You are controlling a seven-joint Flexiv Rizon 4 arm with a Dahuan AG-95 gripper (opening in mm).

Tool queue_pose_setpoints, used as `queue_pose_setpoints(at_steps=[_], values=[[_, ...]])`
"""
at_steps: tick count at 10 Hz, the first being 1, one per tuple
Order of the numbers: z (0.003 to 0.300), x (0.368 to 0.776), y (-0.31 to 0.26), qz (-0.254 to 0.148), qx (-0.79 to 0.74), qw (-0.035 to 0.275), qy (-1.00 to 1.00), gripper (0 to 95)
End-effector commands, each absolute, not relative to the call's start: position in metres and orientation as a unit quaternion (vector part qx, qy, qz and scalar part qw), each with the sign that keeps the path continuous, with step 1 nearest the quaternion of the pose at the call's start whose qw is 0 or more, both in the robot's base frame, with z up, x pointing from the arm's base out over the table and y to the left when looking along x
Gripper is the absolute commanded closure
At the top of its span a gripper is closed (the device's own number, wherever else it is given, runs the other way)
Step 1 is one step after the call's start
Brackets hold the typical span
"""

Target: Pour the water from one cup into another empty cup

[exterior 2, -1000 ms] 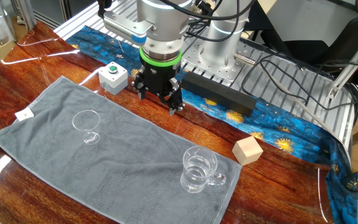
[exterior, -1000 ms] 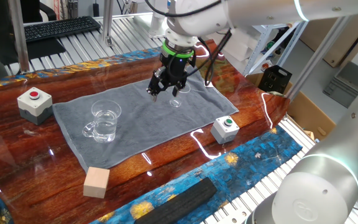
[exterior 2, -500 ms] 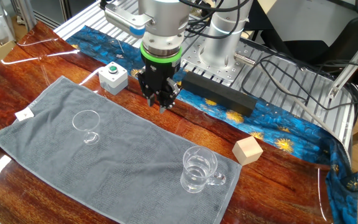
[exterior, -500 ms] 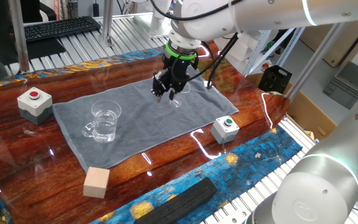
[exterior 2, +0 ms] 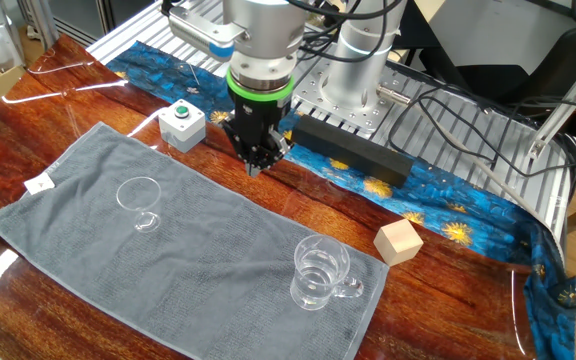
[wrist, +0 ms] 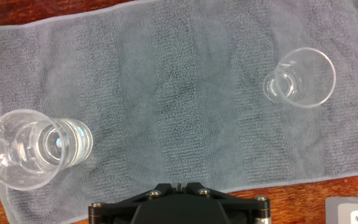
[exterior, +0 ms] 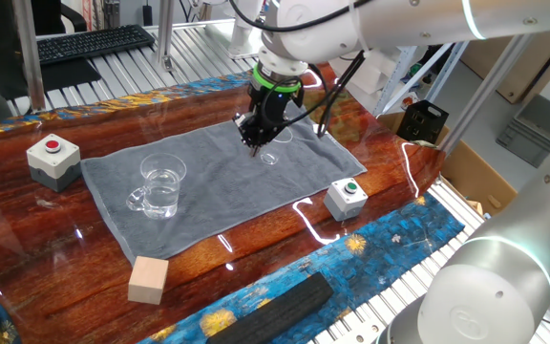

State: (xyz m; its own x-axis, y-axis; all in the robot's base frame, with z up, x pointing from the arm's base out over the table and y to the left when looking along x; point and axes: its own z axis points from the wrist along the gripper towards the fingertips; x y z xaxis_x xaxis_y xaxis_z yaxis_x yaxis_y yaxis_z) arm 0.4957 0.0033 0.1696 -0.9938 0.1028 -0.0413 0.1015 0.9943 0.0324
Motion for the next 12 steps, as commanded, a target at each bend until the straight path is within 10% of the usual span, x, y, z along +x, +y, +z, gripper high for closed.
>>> queue_pose_setpoints(at_steps=[1,12], values=[[0.17,0.495,0.006,0.015,0.054,0.02,0.998,95.0],[0.178,0.471,0.067,0.032,0.178,0.01,0.983,95.0]])
